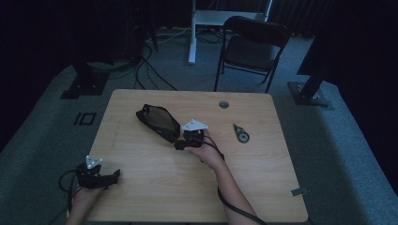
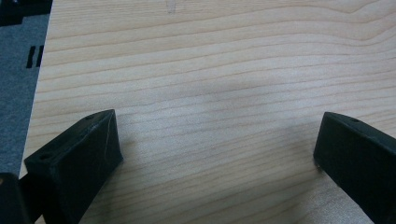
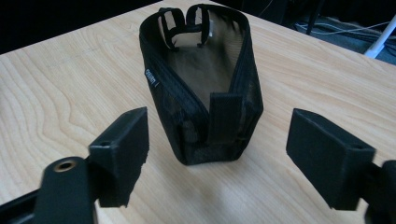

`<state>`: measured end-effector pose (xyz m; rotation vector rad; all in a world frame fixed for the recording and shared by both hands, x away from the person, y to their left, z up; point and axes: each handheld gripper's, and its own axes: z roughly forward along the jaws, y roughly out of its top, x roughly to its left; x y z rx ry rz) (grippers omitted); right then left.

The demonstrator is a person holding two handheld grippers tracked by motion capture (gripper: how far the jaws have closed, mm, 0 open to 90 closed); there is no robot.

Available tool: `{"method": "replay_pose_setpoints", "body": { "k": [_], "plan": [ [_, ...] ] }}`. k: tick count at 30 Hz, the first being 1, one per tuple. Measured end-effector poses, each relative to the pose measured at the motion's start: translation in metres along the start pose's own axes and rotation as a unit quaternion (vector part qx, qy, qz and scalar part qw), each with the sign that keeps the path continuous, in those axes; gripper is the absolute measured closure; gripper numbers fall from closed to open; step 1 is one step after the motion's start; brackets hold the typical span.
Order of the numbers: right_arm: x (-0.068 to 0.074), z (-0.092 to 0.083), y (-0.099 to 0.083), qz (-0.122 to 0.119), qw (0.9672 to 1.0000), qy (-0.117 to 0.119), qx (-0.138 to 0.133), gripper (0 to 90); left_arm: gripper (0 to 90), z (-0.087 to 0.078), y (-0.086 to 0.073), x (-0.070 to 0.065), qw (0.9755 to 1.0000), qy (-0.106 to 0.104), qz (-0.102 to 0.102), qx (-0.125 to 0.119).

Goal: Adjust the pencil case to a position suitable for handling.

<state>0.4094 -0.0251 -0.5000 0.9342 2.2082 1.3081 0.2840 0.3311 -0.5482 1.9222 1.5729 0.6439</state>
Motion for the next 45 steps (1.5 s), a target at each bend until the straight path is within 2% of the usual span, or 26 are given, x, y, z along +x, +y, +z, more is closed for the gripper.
{"method": "replay_pose_setpoints", "body": {
  "k": [2, 5, 7, 11, 13, 15, 16, 20, 25, 32, 36, 45],
  "plan": [
    [0.001, 0.001, 0.000, 0.000, 1.0000, -0.004, 0.000, 25.3, 0.8, 0.000, 0.000, 0.000, 1.0000, 0.000, 0.000, 0.000],
    [0.000, 0.006, 0.002, -0.002, 0.9999, -0.012, 0.005, 37.6, 0.8, 0.000, 0.000, 0.000, 1.0000, 0.000, 0.000, 0.000],
    [0.000, 0.009, 0.002, 0.002, 0.9999, -0.007, 0.007, 42.7, 0.8, 0.000, 0.000, 0.000, 1.0000, 0.000, 0.000, 0.000],
    [-0.001, 0.015, 0.000, 0.011, 0.9999, 0.003, 0.011, 46.7, 0.7, 0.000, 0.000, 0.000, 1.0000, 0.000, 0.000, 0.000],
    [-0.001, 0.017, 0.000, 0.007, 0.9998, 0.003, 0.018, 52.8, 0.8, 0.000, 0.000, 0.000, 1.0000, 0.000, 0.000, 0.000],
    [-0.001, 0.019, 0.000, 0.004, 0.9997, 0.004, 0.023, 54.4, 0.8, 0.000, 0.000, 0.000, 1.0000, 0.000, 0.000, 0.000],
    [-0.002, 0.021, -0.001, 0.002, 0.9995, 0.000, 0.032, 61.0, 0.8, 0.000, 0.000, 0.000, 1.0000, 0.000, 0.000, 0.000],
    [-0.005, 0.022, -0.004, 0.001, 0.9990, -0.019, 0.040, 72.2, 0.8, 0.000, 0.000, 0.000, 1.0000, 0.000, 0.000, 0.000],
    [-0.007, 0.019, -0.005, 0.003, 0.9993, -0.009, 0.038, 73.0, 0.8, 0.000, 0.000, 0.000, 1.0000, 0.000, 0.000, 0.000],
    [-0.009, 0.013, -0.009, 0.000, 0.9992, -0.012, 0.038, 73.1, 0.8, 0.000, 0.000, 0.000, 1.0000, 0.000, 0.000, 0.000],
    [-0.011, 0.008, -0.012, 0.009, 0.9993, -0.007, 0.036, 73.1, 0.8, 0.000, 0.000, 0.000, 1.0000, 0.000, 0.000, 0.000],
    [-0.016, -0.006, -0.022, 0.015, 0.9992, -0.018, 0.034, 73.1, 0.8, 0.000, 0.000, 0.000, 1.0000, 0.000, 0.000, 0.000]
  ]
}}
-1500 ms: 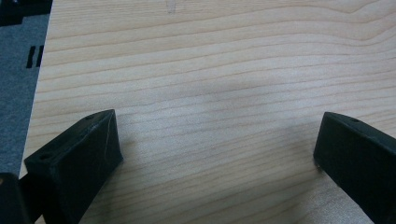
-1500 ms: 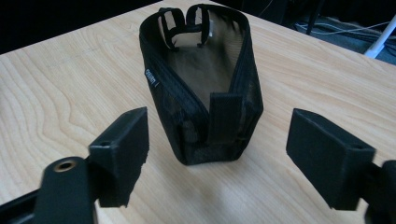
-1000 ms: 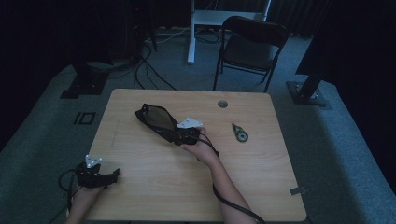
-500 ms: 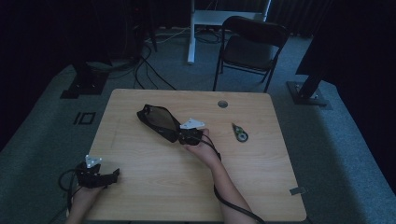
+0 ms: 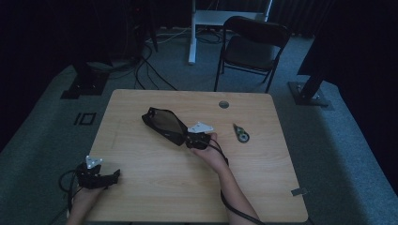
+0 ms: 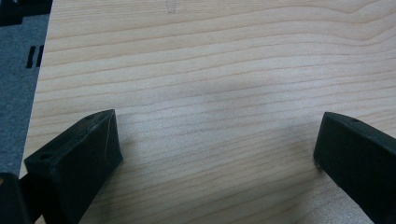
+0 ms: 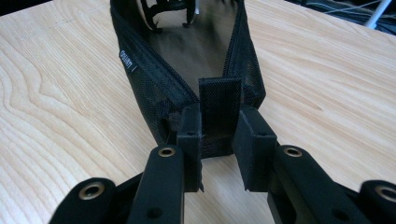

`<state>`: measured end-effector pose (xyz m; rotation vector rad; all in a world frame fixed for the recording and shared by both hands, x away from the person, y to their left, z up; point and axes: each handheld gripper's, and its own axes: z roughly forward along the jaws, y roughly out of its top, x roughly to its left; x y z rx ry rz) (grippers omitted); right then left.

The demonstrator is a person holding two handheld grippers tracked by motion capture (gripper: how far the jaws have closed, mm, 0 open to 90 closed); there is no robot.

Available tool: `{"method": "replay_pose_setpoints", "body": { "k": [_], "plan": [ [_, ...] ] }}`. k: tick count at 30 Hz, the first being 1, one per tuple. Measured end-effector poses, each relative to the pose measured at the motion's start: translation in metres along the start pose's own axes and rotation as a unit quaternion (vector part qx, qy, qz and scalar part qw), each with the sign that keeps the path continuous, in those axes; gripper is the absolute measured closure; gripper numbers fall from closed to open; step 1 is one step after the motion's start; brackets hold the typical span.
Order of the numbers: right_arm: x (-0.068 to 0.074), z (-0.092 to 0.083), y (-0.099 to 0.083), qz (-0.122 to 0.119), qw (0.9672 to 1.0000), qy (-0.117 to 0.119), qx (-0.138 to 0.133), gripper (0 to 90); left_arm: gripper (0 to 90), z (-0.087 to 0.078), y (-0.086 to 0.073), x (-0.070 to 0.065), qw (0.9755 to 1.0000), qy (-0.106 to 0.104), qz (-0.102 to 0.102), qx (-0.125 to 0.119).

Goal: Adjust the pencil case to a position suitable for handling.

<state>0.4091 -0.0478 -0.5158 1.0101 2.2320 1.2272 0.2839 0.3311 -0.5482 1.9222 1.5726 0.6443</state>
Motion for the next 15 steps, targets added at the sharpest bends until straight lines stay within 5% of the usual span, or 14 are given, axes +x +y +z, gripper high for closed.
{"method": "replay_pose_setpoints", "body": {
  "k": [15],
  "plan": [
    [-0.017, -0.037, -0.025, 0.013, 0.9994, -0.032, -0.004, 73.1, 0.8, 0.000, 0.000, 0.000, 1.0000, 0.000, 0.000, 0.000]
  ]
}}
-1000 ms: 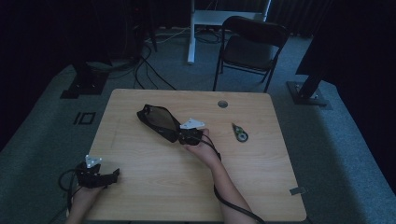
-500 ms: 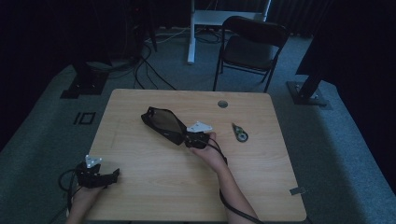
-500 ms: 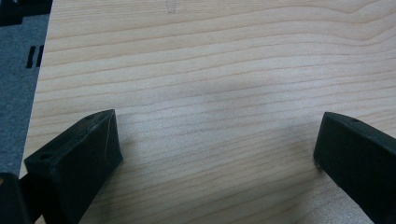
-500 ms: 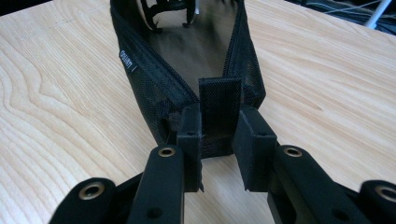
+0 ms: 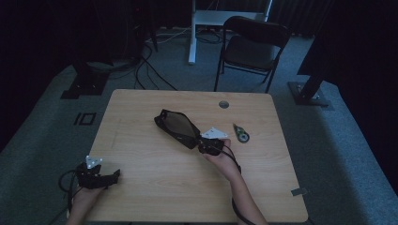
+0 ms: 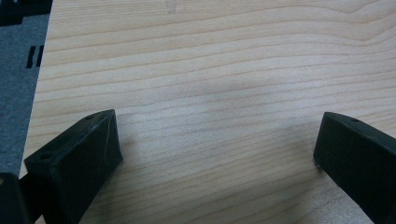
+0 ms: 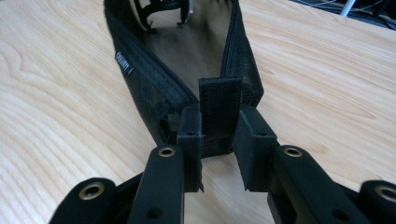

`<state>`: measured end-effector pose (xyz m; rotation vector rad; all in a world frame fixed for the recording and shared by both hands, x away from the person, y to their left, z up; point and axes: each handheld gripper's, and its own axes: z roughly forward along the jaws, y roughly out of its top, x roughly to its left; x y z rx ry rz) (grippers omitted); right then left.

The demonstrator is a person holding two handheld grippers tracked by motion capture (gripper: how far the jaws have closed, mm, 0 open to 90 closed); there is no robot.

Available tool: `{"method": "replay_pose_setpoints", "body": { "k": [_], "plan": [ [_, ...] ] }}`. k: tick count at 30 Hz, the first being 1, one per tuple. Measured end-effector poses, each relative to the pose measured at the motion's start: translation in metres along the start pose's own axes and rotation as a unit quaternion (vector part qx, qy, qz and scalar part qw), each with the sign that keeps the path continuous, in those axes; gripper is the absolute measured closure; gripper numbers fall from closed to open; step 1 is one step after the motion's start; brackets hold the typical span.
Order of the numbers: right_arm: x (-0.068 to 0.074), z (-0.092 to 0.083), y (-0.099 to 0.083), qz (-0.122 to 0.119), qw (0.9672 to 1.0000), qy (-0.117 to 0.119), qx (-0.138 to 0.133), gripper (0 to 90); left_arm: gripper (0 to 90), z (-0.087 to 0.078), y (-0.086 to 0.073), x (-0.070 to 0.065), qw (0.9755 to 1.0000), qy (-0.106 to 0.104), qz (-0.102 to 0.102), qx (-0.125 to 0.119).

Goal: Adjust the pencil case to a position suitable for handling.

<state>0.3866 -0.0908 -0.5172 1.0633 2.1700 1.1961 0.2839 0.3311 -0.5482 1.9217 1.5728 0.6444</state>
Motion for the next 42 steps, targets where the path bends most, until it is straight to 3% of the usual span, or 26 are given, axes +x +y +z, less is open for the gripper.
{"method": "replay_pose_setpoints", "body": {
  "k": [22, 27, 31, 42],
  "plan": [
    [-0.020, -0.059, -0.035, 0.029, 0.9979, -0.058, -0.007, 73.0, 0.8, 0.000, 0.000, 0.000, 1.0000, 0.000, 0.001, 0.000],
    [-0.021, -0.068, -0.043, 0.029, 0.9974, -0.065, -0.009, 73.0, 0.8, 0.000, 0.000, 0.000, 1.0000, 0.000, 0.001, 0.000],
    [-0.023, -0.081, -0.056, 0.051, 0.9961, -0.070, -0.016, 73.0, 0.8, 0.000, 0.000, 0.000, 1.0000, 0.002, 0.000, 0.001],
    [-0.018, -0.105, -0.074, 0.063, 0.9942, -0.084, -0.024, 72.9, 0.8, 0.000, 0.000, 0.000, 1.0000, 0.002, 0.000, 0.001]
  ]
}}
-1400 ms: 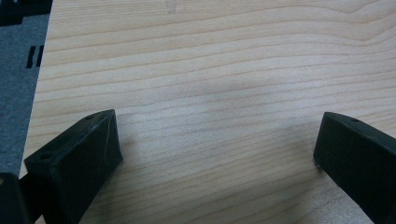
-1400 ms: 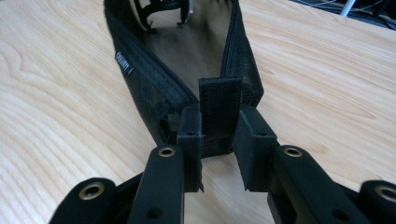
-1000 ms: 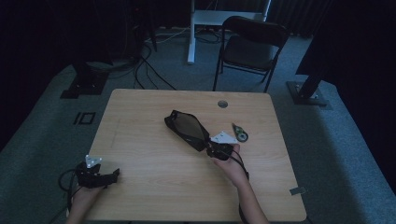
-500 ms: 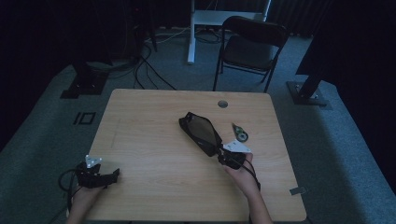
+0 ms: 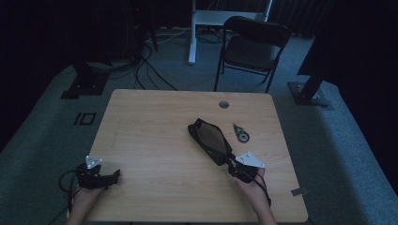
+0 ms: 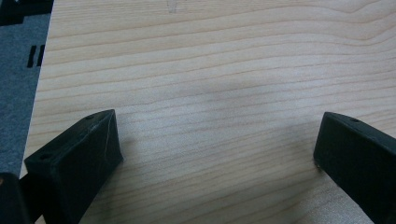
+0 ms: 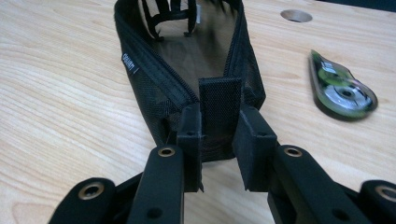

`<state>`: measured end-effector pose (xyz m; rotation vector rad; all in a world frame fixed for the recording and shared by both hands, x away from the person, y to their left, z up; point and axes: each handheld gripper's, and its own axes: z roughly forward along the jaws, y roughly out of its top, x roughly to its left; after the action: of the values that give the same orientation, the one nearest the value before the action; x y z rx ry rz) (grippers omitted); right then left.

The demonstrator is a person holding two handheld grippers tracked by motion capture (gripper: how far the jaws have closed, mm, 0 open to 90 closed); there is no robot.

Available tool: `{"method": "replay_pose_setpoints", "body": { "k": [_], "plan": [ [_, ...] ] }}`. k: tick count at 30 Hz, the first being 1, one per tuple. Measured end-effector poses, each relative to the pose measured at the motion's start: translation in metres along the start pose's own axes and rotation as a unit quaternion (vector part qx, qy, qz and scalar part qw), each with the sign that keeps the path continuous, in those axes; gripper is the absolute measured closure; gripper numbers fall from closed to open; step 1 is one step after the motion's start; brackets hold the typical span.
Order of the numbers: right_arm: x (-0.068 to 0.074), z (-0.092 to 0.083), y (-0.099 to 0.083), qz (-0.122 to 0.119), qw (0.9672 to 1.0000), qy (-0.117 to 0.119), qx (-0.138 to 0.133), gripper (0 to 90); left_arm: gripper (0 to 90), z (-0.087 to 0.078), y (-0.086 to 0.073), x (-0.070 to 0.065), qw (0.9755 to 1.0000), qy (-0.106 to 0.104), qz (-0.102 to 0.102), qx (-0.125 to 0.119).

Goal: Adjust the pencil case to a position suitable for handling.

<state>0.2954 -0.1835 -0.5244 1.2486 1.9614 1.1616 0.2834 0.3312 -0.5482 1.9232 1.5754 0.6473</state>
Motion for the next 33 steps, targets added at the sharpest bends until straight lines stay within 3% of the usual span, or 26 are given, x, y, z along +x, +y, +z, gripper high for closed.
{"method": "replay_pose_setpoints", "body": {
  "k": [9, 11, 15, 27, 33],
  "plan": [
    [-0.006, -0.015, -0.010, 0.007, 0.9996, -0.027, 0.000, 73.0, 0.8, 0.000, 0.000, 0.000, 1.0000, 0.000, 0.000, 0.000],
    [-0.007, -0.023, -0.014, 0.019, 0.9992, -0.034, -0.005, 73.0, 0.8, 0.000, 0.000, 0.000, 1.0000, 0.000, 0.000, 0.000],
    [-0.006, -0.030, -0.019, 0.015, 0.9991, -0.040, -0.006, 73.0, 0.8, 0.000, 0.000, 0.000, 1.0000, 0.000, 0.000, 0.000],
    [0.007, -0.055, -0.034, 0.038, 0.9972, -0.064, -0.008, 72.9, 0.8, 0.000, 0.000, 0.000, 1.0000, 0.000, 0.000, 0.000],
    [0.021, -0.062, -0.037, 0.033, 0.9975, -0.062, -0.012, 72.8, 0.8, 0.000, 0.000, 0.000, 1.0000, 0.000, 0.000, 0.000]
  ]
}}
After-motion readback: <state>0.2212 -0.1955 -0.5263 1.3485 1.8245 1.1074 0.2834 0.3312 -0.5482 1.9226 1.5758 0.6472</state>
